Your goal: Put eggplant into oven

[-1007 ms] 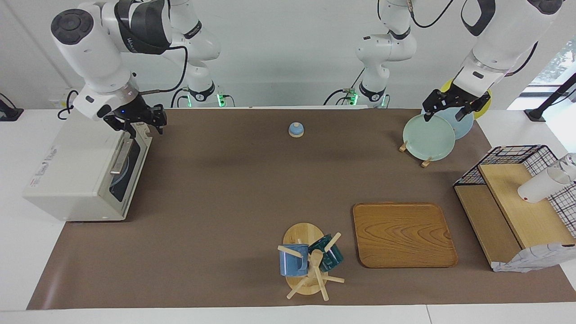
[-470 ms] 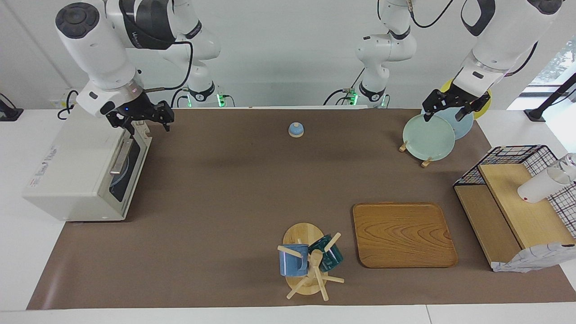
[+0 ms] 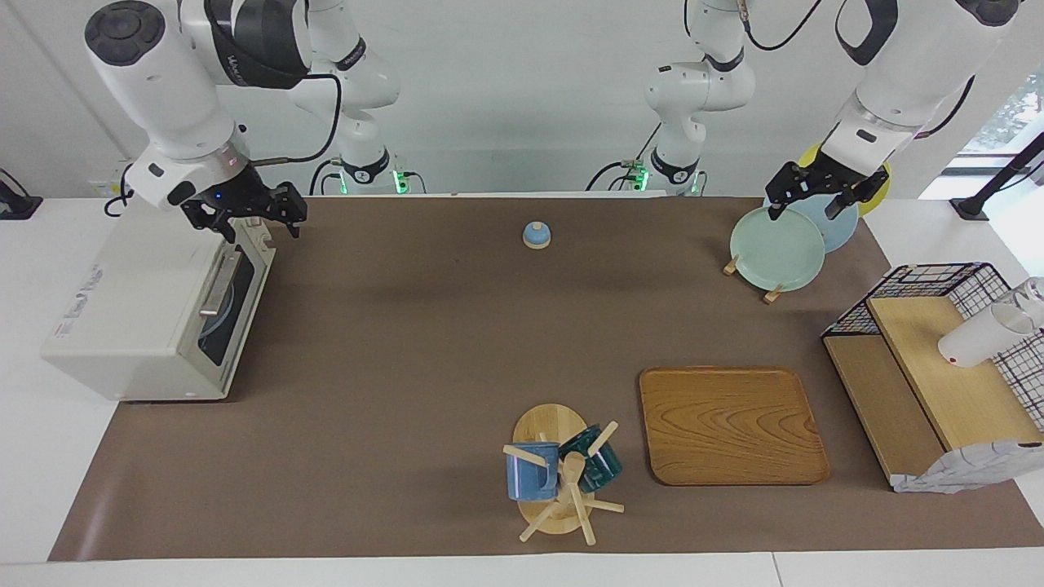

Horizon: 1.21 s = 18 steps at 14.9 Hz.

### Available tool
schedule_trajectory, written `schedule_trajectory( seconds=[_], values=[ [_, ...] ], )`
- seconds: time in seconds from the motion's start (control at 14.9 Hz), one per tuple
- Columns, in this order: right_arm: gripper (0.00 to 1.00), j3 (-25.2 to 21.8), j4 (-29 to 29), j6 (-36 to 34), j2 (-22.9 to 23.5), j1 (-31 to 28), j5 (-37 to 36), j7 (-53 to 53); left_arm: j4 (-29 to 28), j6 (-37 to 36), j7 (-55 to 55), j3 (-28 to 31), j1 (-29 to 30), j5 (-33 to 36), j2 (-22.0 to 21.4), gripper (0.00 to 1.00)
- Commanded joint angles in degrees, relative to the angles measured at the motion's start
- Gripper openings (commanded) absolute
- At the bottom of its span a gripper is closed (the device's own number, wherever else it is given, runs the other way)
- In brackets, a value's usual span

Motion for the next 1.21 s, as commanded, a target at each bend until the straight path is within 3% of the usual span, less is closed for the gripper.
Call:
schedule_trajectory(
  seconds=[0.0,1.14],
  values=[
    [1.0,-0.2,0.9,-0.7,0.2,-0.3,1.5,0.2,-0.1,-0.3,-0.2,-0.6,0.9,0.3,-0.7,1.0],
    [1.0,-0.3,-0.1,-0.7,-1.8,-0.7,1.5,0.4,-0.2,-0.3,-0.2,-0.6,0.9,0.4,-0.7,1.0]
  ],
)
